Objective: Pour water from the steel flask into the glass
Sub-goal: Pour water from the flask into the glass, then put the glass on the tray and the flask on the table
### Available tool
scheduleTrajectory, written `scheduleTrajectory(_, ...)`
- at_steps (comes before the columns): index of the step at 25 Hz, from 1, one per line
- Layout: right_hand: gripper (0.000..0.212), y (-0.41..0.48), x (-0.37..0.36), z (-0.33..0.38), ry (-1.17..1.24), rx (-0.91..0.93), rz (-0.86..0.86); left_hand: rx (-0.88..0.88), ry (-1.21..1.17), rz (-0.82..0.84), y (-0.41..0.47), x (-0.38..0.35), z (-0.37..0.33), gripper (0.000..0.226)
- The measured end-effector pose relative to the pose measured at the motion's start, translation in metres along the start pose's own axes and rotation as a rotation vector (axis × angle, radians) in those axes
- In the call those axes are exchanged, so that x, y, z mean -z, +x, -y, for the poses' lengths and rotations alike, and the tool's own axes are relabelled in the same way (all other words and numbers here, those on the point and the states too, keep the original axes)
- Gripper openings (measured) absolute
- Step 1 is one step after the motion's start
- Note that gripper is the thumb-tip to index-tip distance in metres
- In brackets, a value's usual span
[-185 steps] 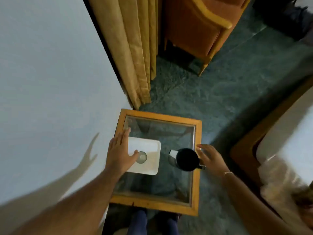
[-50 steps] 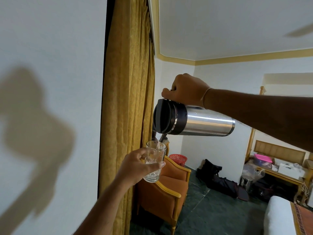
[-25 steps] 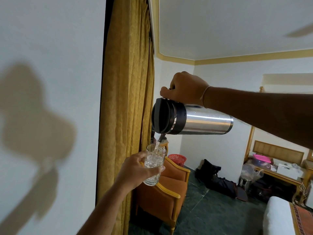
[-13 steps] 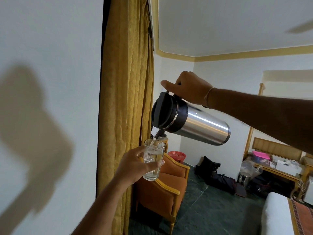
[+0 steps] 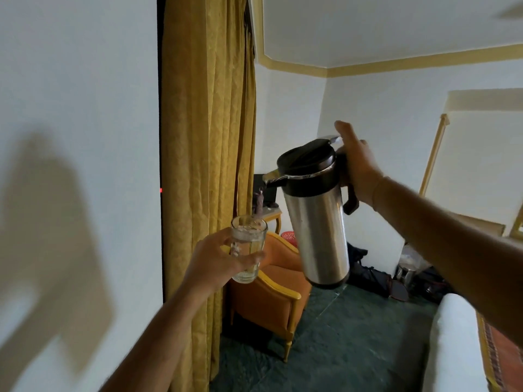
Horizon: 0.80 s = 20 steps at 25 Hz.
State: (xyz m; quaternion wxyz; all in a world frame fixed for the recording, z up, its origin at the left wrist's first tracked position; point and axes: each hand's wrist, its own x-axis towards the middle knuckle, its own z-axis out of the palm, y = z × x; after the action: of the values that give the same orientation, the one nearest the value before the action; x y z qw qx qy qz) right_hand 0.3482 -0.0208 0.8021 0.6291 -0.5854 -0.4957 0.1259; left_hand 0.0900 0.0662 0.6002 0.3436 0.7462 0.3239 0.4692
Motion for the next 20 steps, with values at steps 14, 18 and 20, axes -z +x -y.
scheduleTrajectory(14,0.042,-0.163,-0.027,-0.332,0.573,-0.673,-0.282,0.243,0.2,0.004,-0.106,-0.052,0.171,0.1)
scheduleTrajectory(18,0.044,-0.237,-0.052,-0.438,0.579,-0.819,-0.409,0.425,0.292,0.099,-0.169,-0.084,0.277,0.104)
scheduleTrajectory(20,0.041,-0.276,-0.066,-0.489,0.541,-0.886,-0.469,0.546,0.261,0.142,-0.207,-0.1,0.331,0.085)
